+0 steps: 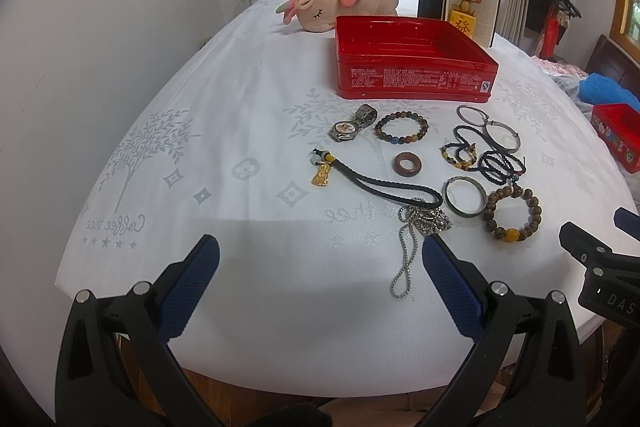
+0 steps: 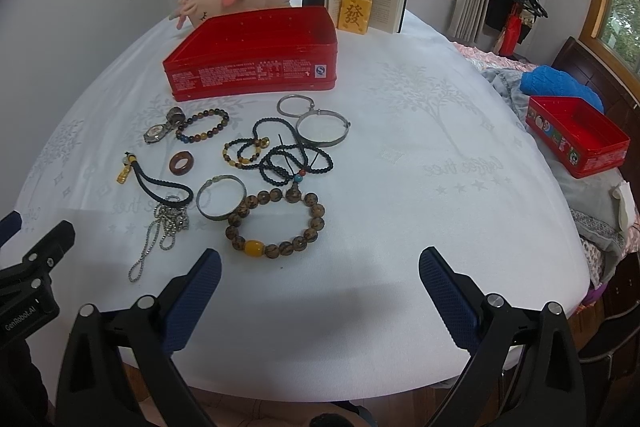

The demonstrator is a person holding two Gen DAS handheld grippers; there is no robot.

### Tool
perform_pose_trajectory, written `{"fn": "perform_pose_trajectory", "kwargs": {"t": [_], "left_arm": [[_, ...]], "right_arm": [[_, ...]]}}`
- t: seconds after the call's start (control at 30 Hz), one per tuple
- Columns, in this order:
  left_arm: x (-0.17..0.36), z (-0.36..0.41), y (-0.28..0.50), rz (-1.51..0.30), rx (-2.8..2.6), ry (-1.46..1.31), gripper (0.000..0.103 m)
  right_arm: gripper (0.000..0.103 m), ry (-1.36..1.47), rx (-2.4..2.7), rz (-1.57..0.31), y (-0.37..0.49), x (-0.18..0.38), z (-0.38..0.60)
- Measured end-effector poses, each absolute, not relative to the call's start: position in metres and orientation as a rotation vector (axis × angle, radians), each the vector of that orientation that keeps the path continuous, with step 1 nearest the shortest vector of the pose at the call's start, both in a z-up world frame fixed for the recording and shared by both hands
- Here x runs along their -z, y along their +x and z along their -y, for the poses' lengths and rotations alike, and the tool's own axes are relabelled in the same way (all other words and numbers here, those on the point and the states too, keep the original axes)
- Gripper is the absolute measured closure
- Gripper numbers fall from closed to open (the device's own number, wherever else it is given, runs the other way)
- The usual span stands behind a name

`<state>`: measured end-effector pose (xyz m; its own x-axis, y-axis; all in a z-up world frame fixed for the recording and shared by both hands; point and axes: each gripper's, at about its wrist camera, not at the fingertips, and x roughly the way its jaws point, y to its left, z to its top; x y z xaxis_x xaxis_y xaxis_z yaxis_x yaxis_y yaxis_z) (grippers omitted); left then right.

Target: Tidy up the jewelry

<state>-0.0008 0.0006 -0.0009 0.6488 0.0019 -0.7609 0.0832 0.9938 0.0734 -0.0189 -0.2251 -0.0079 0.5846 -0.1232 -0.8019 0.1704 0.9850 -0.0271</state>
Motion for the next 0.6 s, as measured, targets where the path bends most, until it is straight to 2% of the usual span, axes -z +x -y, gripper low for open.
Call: {"fn": "perform_pose_trajectory", "kwargs": {"t": [0.6], "left_arm": [[-0.001, -0.002, -0.003, -0.862, 0.045, 0.103, 0.003]], "right_arm": [[0.004, 0.051, 0.173, -0.927, -0.021, 0.006, 0.224]]}}
